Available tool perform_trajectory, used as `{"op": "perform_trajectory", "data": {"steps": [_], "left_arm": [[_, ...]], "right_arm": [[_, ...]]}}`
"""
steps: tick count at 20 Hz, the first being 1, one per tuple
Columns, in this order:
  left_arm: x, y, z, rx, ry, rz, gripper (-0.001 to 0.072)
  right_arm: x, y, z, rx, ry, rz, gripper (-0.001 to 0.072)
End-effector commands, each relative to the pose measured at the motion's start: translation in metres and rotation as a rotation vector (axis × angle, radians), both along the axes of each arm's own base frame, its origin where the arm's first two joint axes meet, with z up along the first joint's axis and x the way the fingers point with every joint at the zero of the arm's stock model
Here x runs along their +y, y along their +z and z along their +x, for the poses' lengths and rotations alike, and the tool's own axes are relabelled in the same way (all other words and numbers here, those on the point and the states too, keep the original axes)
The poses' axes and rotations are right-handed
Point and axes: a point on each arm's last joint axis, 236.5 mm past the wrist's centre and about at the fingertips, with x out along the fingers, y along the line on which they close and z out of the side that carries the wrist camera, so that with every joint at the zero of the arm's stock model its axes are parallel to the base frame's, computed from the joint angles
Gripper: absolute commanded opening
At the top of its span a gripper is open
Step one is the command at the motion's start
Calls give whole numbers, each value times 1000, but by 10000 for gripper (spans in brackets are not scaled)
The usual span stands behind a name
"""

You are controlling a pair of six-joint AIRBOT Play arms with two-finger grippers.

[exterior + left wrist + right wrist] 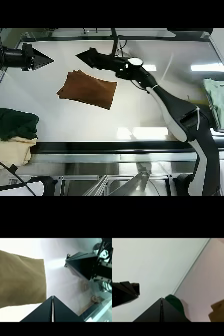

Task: Fold the shirts.

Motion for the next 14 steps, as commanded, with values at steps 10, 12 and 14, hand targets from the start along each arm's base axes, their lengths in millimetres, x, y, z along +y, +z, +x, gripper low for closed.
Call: {"op": "perform_trajectory", "data": {"steps": [10, 12, 14], "left_arm": [[17, -1, -5, -3, -2, 11, 17], [10, -1, -6, -5, -19, 12, 16], [2, -2, -8, -7, -40, 15, 17]], "right_arm": [[-172, -201, -35, 585, 0, -893, 701], [-170, -215, -37, 612, 13, -897, 701], [-157, -228, -43, 653, 47, -855, 701]]}}
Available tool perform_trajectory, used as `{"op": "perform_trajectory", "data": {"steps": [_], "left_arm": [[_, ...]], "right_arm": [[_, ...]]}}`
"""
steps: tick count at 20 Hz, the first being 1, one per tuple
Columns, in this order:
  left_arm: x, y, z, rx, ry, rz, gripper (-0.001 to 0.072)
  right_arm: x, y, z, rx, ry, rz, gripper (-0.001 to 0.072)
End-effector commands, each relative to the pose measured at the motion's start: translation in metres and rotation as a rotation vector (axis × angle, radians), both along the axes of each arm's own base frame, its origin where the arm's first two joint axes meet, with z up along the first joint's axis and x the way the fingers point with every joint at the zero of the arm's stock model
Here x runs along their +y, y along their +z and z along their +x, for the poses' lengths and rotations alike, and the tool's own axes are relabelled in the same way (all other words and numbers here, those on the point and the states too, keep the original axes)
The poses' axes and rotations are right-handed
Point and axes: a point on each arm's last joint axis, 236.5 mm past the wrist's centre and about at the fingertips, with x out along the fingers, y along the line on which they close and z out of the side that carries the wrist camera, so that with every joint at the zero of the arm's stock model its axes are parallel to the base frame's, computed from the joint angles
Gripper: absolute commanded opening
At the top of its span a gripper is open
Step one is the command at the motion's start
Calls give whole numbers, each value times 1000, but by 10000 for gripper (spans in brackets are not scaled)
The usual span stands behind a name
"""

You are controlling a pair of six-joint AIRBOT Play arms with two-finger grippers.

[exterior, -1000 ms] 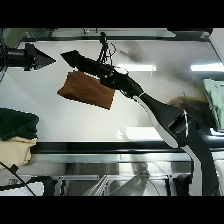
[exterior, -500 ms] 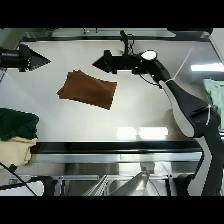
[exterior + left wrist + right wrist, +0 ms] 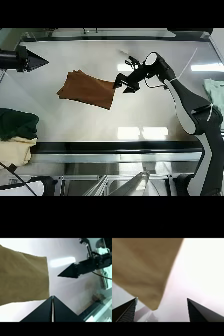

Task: Fold the shirts.

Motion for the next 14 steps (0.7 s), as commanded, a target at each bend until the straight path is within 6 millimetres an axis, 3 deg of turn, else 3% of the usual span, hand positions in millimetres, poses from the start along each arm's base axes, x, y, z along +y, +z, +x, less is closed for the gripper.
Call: {"op": "perform_trajectory", "data": {"steps": [1, 4, 7, 12, 13, 14], "left_arm": [[-12, 0, -3, -8, -35, 6, 16], [-15, 0, -4, -8, -42, 6, 16], [-13, 0, -3, -7, -38, 6, 16], [-13, 0, -3, -7, -38, 7, 16], [-13, 0, -3, -7, -39, 6, 16], [-13, 0, -3, -7, -38, 6, 17]], "right_arm": [[7, -29, -9, 89, -16, 8, 701], [53, -26, -13, 92, 27, 210, 701], [86, -17, 2, 35, -17, 355, 700], [103, -22, 33, -64, -135, 381, 698], [105, -20, 37, -77, -154, 387, 603], [107, -17, 42, -88, -175, 402, 205]]}}
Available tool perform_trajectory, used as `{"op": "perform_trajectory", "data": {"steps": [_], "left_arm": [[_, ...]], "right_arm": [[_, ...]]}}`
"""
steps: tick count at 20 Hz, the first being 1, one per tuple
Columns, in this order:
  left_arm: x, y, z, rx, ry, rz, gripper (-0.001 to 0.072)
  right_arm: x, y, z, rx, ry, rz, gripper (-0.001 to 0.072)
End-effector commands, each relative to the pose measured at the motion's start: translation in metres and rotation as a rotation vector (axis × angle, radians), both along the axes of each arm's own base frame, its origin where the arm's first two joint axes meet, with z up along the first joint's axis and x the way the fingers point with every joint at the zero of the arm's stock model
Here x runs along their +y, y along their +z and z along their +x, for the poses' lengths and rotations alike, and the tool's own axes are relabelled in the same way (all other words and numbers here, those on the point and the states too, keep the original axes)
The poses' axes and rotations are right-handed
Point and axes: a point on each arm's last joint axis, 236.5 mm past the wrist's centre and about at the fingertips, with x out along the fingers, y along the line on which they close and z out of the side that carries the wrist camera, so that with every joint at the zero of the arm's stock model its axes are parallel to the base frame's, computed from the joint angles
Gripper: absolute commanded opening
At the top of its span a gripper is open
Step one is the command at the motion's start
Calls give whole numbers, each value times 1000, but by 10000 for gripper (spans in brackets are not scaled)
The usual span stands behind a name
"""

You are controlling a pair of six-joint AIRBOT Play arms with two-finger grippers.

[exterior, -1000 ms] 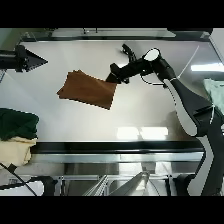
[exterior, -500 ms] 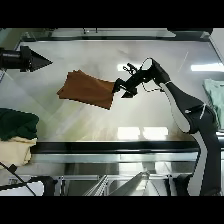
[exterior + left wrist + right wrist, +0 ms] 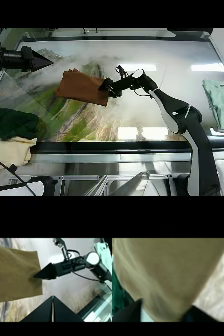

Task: Fold the shirts.

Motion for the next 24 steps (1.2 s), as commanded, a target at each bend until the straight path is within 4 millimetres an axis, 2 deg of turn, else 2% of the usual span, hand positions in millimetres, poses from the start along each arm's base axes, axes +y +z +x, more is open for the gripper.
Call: {"op": "perform_trajectory", "data": {"steps": [1, 3, 5, 7, 9, 13, 17, 20, 24], "left_arm": [[0, 0, 0, -1, -1, 1, 16], [-1, 0, -2, 4, -9, 0, 16], [-2, -1, -6, 14, -23, -1, 16], [-3, -1, -9, 21, -34, -1, 16], [-5, -2, -12, 28, -45, -2, 16], [-7, -2, -12, 27, -49, -3, 16], [-21, -2, -15, 26, -79, -1, 16], [-39, -2, -20, 28, -123, -1, 15], [-69, -2, -29, 26, -191, 2, 15]], "right_arm": [[12, 15, 23, -52, -94, 73, 30], [17, 32, 26, -80, -93, 146, 14], [9, 49, 35, -86, -118, 182, 13], [-14, 67, 45, -82, -139, 200, 13], [-52, 91, 51, -63, -133, 229, 13], [-146, 159, 66, -135, -170, 265, 14], [-249, 233, 76, -254, -275, 363, 16], [-330, 270, 77, -304, -380, 468, 14], [-436, 303, 75, -467, -565, 409, 14]]}}
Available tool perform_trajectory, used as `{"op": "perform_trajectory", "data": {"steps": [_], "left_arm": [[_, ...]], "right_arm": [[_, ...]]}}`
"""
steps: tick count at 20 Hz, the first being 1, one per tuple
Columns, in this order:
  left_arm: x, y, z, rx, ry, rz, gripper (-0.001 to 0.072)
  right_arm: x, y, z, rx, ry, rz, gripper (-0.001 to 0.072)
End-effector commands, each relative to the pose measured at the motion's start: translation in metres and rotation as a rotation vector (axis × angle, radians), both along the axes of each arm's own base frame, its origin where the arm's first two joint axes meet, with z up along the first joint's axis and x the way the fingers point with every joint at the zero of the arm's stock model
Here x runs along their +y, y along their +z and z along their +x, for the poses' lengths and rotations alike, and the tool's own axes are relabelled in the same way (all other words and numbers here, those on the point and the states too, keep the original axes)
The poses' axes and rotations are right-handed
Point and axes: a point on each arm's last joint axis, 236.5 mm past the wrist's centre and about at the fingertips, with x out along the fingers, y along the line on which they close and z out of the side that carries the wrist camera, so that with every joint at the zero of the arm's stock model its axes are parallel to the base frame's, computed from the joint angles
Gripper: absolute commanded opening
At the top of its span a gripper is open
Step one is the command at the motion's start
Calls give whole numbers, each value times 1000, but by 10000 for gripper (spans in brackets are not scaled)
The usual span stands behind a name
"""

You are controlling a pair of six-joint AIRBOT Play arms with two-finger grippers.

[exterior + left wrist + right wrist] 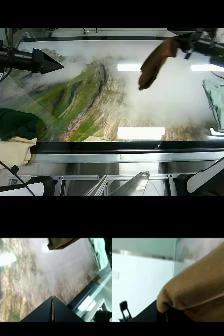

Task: Fold the shirts.

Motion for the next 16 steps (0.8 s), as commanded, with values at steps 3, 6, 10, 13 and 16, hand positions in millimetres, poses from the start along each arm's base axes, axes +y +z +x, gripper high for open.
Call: {"op": "perform_trajectory", "data": {"steps": [3, 6, 10, 13, 16], "left_arm": [[-37, -2, -10, -8, -78, 8, 16], [-51, 0, -7, -33, -78, 6, 15], [-63, 4, 2, -71, -55, 1, 15], [-71, 5, 5, -85, -52, -1, 15], [-76, 3, 2, -81, -65, -2, 15]], "right_arm": [[-185, 60, 4, -155, -483, -33, 15], [-275, 102, -12, -280, -717, 75, 14], [-333, 156, -61, -574, -853, -186, 15], [-362, 93, -83, -355, -816, -385, 15], [-384, -12, -114, 18, -765, -408, 14]]}}
